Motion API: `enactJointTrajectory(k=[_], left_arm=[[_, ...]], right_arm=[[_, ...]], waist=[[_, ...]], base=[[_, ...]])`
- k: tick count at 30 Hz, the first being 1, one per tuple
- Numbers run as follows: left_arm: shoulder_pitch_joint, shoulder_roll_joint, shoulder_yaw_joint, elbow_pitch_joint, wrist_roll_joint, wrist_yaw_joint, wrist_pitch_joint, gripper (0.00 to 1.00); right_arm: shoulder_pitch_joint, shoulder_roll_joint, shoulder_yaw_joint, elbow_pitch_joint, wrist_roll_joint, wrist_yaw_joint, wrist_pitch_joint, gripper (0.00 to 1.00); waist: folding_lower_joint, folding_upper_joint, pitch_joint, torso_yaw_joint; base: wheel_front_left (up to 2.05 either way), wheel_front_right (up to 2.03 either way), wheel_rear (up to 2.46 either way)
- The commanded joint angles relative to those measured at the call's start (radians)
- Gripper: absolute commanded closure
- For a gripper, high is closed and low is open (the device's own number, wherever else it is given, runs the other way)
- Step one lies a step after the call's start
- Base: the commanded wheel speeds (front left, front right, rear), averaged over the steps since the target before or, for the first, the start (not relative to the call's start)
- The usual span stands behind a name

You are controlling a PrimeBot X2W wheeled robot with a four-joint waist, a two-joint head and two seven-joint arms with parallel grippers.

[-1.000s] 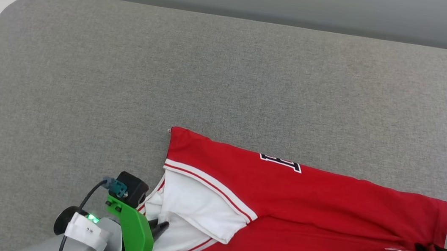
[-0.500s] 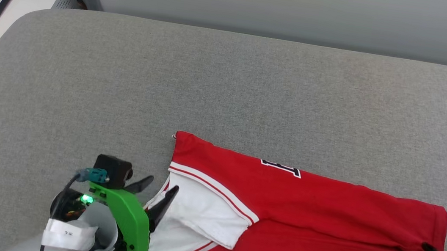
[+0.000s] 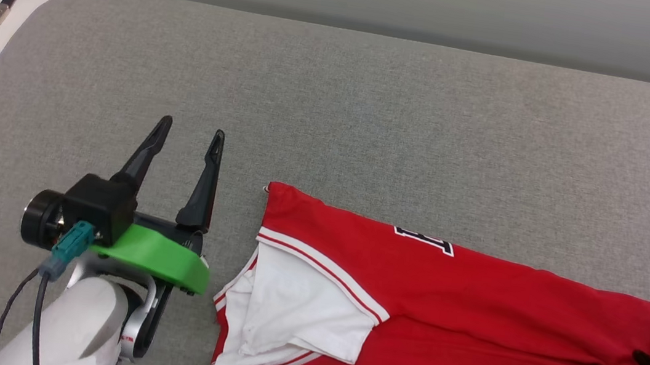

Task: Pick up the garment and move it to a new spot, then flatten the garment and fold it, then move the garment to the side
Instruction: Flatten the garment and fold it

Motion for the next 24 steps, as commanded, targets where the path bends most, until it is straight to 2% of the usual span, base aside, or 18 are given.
enactJointTrajectory(k=[1, 6, 14, 18, 24], left_arm=[[0.051, -0.035, 0.056, -0.022, 0.075, -0.017, -0.005, 0.0], [0.161, -0.154, 0.232, -0.066, 0.267, -0.119, -0.005, 0.0], [0.234, -0.291, 0.4, -0.036, 0.406, -0.291, -0.006, 0.0], [0.239, -0.337, 0.45, -0.024, 0.442, -0.341, -0.006, 0.0], [0.235, -0.371, 0.487, -0.013, 0.472, -0.375, -0.006, 0.0]], right_arm=[[0.001, 0.016, -0.019, 0.01, -0.014, -0.001, 0.011, 0.0], [-0.004, 0.06, -0.071, 0.041, -0.054, -0.001, 0.043, 0.0], [-0.01, 0.117, -0.094, 0.08, -0.07, -0.001, 0.069, 0.0], [-0.01, 0.148, -0.081, 0.08, -0.06, -0.001, 0.085, 0.0], [-0.012, 0.184, -0.052, 0.072, -0.051, -0.001, 0.091, 0.0]], waist=[[0.0, -0.0001, 0.012, 0.009], [0.0, -0.0001, 0.027, 0.018], [0.0, -0.0001, 0.039, 0.025], [0.0, -0.0001, 0.043, 0.026], [0.0, -0.0001, 0.04, 0.022]], base=[[0.0, 0.0, 0.0], [0.0, 0.0, 0.0], [0.0, 0.0, 0.0], [0.0, 0.0, 0.0], [0.0, 0.0, 0.0]])
